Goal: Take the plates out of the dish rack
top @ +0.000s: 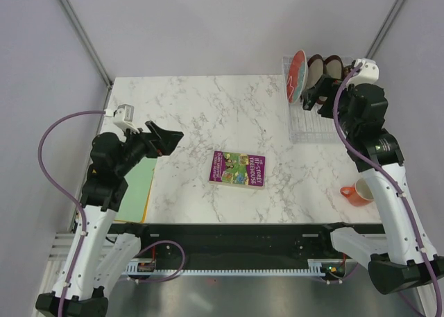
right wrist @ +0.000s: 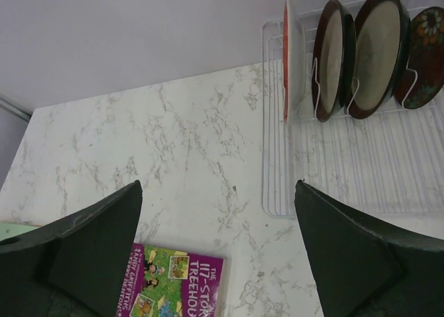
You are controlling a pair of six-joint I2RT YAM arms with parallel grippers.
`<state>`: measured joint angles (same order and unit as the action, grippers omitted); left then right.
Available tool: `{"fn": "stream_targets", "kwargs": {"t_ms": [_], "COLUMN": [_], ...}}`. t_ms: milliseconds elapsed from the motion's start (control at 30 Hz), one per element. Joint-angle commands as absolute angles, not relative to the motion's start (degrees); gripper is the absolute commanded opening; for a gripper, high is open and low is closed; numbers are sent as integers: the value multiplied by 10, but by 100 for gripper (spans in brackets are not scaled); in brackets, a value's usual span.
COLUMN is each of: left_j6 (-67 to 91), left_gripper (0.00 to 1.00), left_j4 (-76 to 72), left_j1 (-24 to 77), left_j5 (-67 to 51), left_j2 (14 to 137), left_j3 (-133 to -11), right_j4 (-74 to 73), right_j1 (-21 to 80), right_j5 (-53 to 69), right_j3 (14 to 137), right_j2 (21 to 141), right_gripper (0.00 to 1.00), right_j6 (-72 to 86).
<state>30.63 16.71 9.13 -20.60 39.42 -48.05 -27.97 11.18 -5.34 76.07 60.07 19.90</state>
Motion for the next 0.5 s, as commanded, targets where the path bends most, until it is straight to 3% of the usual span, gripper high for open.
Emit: {"fn": "stream_targets", "kwargs": {"t_ms": [0, 100, 200, 300, 467], "left_j6": [333, 337, 319, 316, 314], "left_gripper": [100, 100, 100, 100, 100], "left_j4": [182, 187, 201, 207, 205], "left_j1": [92, 92, 91, 91, 91], "left_j5": [-192, -174, -178, -178, -192], "left_j2": [410, 420, 433, 455, 514], "left_j3": [-511, -517, -526, -526, -536], "right_j4": [-215, -126, -114, -204, -344], "right_j1": [112, 106, 105, 106, 106], "right_j5": [-4, 49, -44, -169, -221], "right_j3": [772, 742, 783, 925, 1252], "right_j2": [588, 620, 706, 841, 1094], "right_gripper": [98, 98, 98, 98, 98], "right_j6": [239, 292, 263, 198, 124]}}
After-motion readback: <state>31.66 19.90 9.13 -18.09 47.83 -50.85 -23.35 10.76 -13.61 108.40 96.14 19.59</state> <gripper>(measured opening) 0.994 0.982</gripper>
